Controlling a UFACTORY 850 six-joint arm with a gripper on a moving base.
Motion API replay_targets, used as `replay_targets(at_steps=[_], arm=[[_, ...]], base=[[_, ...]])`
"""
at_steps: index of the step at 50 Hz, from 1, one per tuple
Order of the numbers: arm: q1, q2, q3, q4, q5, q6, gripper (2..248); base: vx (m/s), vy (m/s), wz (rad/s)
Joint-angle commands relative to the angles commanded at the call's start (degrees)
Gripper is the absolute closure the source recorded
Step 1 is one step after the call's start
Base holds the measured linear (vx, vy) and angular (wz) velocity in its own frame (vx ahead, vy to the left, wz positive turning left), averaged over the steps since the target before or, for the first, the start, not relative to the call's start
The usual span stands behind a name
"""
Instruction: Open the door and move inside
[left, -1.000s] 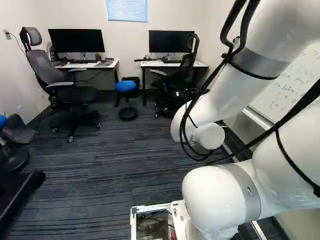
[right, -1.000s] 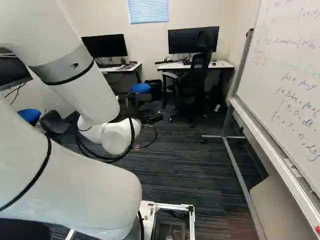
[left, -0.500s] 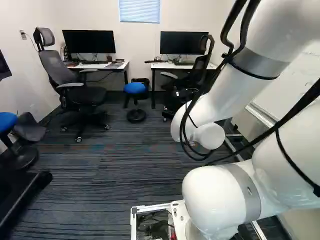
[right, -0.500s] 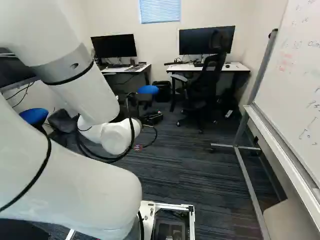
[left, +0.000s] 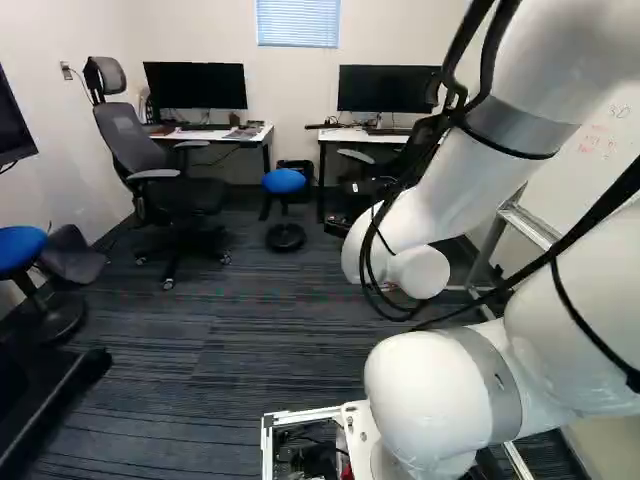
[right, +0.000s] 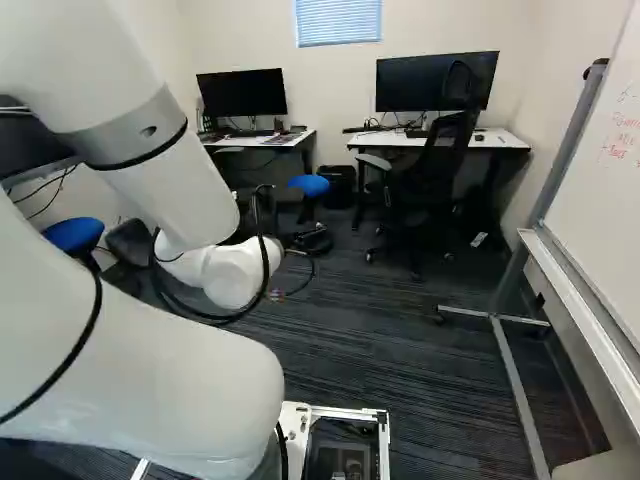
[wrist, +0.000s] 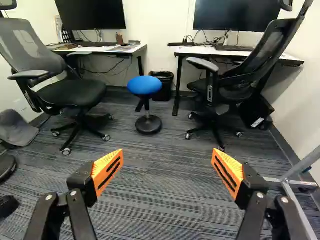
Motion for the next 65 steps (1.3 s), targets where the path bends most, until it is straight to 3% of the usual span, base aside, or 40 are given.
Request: replay_targets(at_steps=[33, 65], arm=[[0.0, 0.0, 0.0, 0.0, 0.0, 0.0, 3], [0.0, 0.0, 0.0, 0.0, 0.0, 0.0, 3]], base=[[0.165, 0.007, -0.001], [0.002, 0.001, 0.001]])
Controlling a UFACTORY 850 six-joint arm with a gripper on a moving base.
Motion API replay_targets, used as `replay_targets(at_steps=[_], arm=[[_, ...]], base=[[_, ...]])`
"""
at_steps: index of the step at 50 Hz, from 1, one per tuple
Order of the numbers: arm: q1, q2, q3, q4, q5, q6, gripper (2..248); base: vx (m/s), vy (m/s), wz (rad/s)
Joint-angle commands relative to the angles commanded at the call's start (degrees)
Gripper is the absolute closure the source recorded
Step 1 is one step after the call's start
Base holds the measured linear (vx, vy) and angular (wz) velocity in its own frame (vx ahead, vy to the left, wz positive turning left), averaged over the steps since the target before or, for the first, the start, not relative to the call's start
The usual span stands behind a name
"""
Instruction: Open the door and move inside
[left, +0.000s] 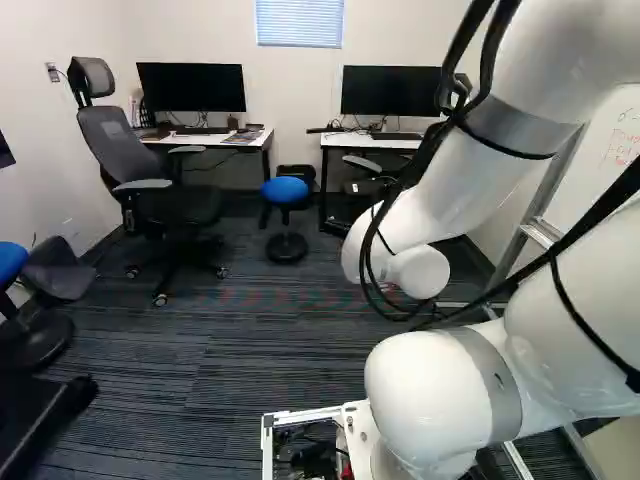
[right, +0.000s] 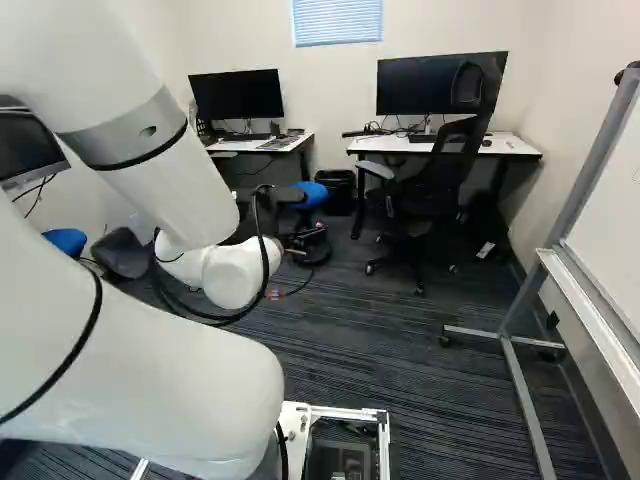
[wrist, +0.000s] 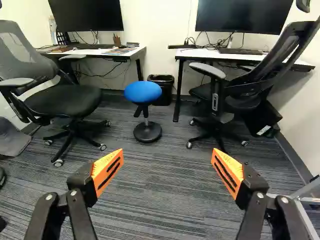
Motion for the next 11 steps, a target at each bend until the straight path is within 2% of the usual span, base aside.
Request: replay_targets(at_steps=[11], arm=[[0.0, 0.0, 0.0, 0.0, 0.0, 0.0, 3]], base=[[0.000, 0.000, 0.000]])
